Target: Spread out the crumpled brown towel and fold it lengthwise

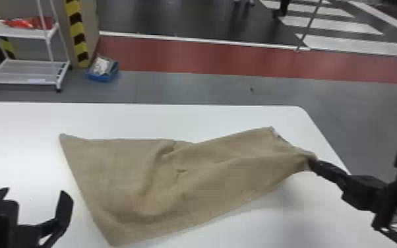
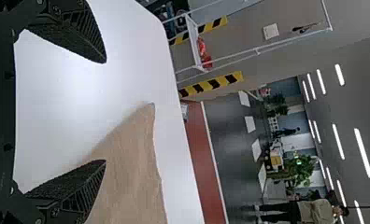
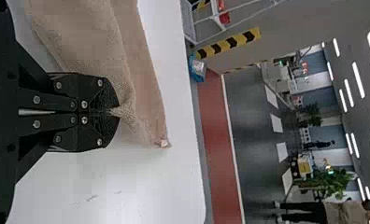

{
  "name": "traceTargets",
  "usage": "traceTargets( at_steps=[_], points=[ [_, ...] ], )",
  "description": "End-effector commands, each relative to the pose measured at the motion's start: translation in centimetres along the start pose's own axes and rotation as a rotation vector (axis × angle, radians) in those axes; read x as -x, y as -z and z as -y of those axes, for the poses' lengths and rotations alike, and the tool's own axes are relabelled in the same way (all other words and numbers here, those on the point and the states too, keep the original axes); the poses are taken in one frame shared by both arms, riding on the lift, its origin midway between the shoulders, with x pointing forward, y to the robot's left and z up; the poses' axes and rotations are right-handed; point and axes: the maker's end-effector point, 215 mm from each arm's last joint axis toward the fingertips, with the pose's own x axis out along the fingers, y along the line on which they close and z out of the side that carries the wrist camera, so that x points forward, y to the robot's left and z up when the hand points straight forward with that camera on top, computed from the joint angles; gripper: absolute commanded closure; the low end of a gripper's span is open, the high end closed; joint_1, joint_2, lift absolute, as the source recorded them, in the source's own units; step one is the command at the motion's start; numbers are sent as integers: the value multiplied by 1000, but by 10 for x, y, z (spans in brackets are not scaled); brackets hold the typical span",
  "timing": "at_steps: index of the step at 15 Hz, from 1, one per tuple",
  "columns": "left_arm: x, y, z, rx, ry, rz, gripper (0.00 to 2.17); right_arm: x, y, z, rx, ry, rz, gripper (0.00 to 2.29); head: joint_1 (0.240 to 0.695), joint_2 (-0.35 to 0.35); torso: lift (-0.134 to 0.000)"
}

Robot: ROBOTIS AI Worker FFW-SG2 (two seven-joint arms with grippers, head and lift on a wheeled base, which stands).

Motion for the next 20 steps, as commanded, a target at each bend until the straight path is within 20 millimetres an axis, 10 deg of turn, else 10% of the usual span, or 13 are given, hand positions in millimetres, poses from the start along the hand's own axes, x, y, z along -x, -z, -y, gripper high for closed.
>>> traceTargets(
  at_steps=[1,12,20],
  points=[
    [-1,1,1,4,3,-2,137,0,36,20,-17,34,-51,1450,695,-240,-125],
    [-34,63,86,35,225,-166,599,16,77,20,117,41,-72,1450,695,-340,-125],
    [-29,69,92,27,233,-198,599,25,75,24,137,48,-61,1450,695,-350,-125]
  ],
)
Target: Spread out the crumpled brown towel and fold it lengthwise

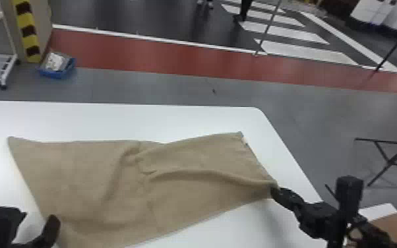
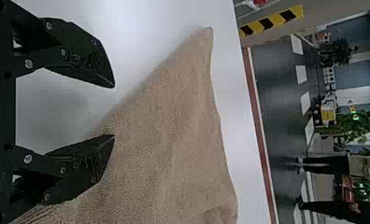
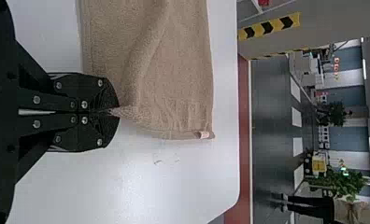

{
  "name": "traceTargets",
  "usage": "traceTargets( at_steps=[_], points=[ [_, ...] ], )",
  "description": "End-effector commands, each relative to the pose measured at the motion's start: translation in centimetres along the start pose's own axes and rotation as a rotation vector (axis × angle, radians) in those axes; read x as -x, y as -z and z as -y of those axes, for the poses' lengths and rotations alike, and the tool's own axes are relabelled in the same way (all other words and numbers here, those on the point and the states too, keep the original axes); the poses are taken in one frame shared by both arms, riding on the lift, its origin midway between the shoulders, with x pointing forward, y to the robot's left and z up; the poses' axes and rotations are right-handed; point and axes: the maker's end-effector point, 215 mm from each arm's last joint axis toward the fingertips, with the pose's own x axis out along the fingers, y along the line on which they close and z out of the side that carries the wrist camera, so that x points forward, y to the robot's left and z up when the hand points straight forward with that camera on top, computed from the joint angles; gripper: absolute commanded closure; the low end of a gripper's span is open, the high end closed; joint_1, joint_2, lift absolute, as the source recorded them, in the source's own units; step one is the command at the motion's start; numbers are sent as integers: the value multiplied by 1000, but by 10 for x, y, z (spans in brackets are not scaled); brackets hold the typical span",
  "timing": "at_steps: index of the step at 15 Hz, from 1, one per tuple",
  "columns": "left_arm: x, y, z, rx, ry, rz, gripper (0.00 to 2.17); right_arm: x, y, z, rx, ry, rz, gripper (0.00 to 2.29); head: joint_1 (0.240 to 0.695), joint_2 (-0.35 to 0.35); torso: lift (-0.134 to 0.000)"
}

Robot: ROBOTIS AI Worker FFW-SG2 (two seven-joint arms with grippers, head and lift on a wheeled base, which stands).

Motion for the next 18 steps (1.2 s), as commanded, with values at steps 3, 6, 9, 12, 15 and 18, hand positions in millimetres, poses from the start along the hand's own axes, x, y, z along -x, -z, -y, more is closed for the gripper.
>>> traceTargets(
  at_steps=[3,6,9,12,15,18],
  points=[
    [4,-7,0,4,-1,13,599,1,2,-5,3,-6,-3,1450,695,-350,-125],
    [4,-7,10,17,22,11,599,2,5,-7,3,-10,-8,1450,695,-350,-125],
    [1,-12,23,42,48,16,599,4,6,-7,19,-10,-3,1450,695,-350,-125],
    [-3,-27,26,52,51,36,599,5,5,-7,22,-10,1,1450,695,-350,-125],
    [-10,-20,26,17,30,21,599,5,3,-7,31,-11,9,1450,695,-350,-125],
    [-14,-20,20,13,18,18,599,4,-1,-9,43,-15,19,1450,695,-350,-125]
  ],
)
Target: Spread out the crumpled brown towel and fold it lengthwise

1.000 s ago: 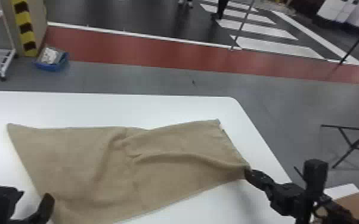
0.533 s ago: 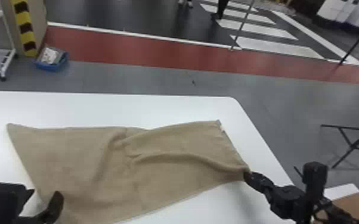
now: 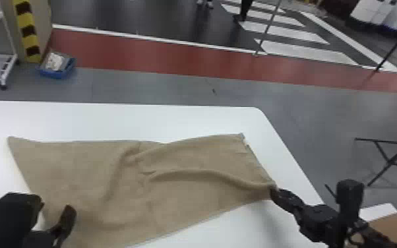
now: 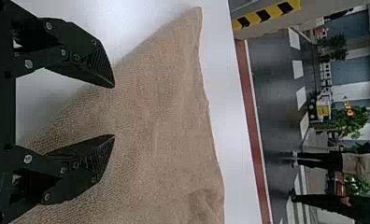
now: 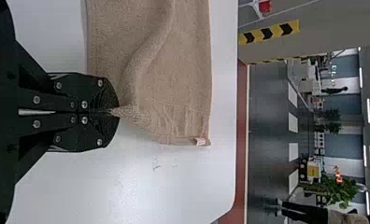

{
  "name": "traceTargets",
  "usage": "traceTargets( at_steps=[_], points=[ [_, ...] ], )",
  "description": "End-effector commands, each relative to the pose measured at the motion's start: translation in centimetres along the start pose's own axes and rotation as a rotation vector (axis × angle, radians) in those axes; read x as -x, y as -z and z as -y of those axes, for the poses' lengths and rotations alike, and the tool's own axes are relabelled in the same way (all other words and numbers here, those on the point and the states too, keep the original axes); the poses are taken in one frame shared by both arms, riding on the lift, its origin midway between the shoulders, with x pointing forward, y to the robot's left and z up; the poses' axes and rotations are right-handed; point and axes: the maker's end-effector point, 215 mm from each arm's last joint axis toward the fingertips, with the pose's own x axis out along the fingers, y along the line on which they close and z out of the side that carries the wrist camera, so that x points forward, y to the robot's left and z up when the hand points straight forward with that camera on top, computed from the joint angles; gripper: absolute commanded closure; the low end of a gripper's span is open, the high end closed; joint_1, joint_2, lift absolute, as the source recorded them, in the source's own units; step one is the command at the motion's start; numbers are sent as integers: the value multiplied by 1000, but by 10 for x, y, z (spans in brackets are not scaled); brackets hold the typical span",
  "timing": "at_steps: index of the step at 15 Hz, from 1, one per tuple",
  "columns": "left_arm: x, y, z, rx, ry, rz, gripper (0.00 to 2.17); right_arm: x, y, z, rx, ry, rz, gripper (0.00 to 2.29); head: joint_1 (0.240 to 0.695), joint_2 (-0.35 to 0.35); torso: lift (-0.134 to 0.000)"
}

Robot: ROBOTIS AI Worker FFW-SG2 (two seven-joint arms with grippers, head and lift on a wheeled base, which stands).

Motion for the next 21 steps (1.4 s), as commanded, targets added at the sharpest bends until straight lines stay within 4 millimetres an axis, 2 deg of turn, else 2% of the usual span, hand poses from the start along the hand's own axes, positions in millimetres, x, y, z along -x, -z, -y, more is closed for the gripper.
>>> traceTargets(
  at_steps=[1,4,6,7,9,10,11,14,17,20,21],
  points=[
    [-4,0,-8,-11,-19,0,599,-2,-4,-3,16,-7,14,1450,695,-350,-125],
    [-9,4,-12,-25,-30,-15,599,-3,-7,-4,22,-7,20,1450,695,-350,-125],
    [-14,14,-12,-41,-32,-55,603,-4,-11,-3,32,-7,26,1450,695,-350,-125],
    [-15,14,-12,-42,-29,-57,761,-4,-12,-3,35,-8,29,1450,695,-350,-125],
    [-16,13,-11,-39,-29,-57,1305,-5,-11,-2,36,-7,28,1450,695,-350,-125],
    [-15,10,-10,-38,-27,-51,1443,-7,-12,0,37,-6,30,1450,695,-350,-125],
    [-15,6,-9,-38,-30,-42,1443,-9,-11,1,35,-4,28,1450,695,-350,-125],
    [-15,-29,-3,-31,-32,46,1440,-15,-8,-6,38,-19,25,1450,695,-350,-125],
    [-19,-83,26,-51,-1,128,1440,-21,-4,-18,41,-40,15,1450,695,-350,-125],
    [-11,-124,93,-95,85,180,1440,-21,4,-24,47,-50,1,1450,695,-350,-125],
    [-4,-137,124,-101,128,203,1440,-21,8,-26,53,-55,-2,1450,695,-350,-125]
  ],
)
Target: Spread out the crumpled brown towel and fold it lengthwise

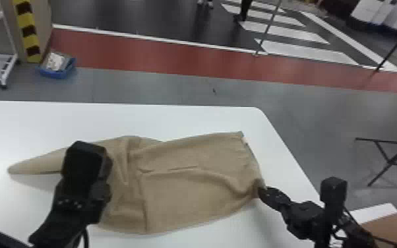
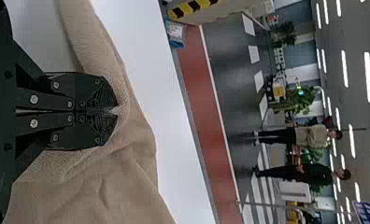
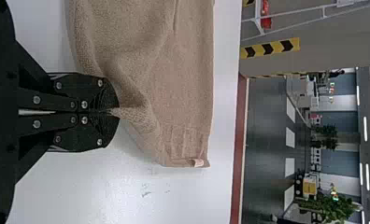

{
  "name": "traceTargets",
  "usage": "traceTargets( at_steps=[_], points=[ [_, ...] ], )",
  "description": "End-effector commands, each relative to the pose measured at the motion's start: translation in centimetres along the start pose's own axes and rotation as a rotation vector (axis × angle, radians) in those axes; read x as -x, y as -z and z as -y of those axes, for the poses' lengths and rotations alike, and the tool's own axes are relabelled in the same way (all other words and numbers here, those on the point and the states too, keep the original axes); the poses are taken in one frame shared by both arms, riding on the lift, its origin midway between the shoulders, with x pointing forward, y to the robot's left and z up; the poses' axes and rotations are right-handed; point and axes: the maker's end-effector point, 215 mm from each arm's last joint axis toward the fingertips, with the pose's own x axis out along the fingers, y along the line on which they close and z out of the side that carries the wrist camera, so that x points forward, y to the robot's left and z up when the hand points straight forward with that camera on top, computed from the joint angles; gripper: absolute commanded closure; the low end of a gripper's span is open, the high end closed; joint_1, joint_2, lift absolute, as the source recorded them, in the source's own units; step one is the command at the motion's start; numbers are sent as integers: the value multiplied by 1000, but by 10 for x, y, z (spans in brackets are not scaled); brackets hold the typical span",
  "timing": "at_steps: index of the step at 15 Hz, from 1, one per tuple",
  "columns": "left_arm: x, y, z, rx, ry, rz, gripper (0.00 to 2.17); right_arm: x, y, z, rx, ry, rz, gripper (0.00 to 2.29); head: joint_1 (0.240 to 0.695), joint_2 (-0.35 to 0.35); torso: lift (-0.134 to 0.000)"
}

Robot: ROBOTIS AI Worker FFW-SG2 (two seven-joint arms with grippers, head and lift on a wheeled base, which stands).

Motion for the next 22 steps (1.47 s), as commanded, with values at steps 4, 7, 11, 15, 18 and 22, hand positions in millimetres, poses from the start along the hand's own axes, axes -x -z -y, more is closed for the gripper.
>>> traceTargets(
  at_steps=[4,7,11,15,18,22],
  points=[
    [2,-15,172,-82,248,-5,1430,-3,18,-17,5,-33,-27,1450,695,-350,-125],
    [-5,47,219,-202,337,-102,910,-1,24,-30,8,-53,-38,1450,695,-350,-125],
    [-7,12,182,-104,269,-56,53,9,24,-19,6,-37,-34,1450,695,-350,-125],
    [8,-2,89,-2,143,-11,70,16,20,-7,-11,-20,-19,1450,695,-350,-125],
    [20,16,27,30,63,-18,70,16,22,-5,-13,-17,-20,1450,695,-350,-125],
    [33,51,-6,45,35,-73,73,11,24,-8,-8,-19,-27,1450,695,-350,-125]
  ],
)
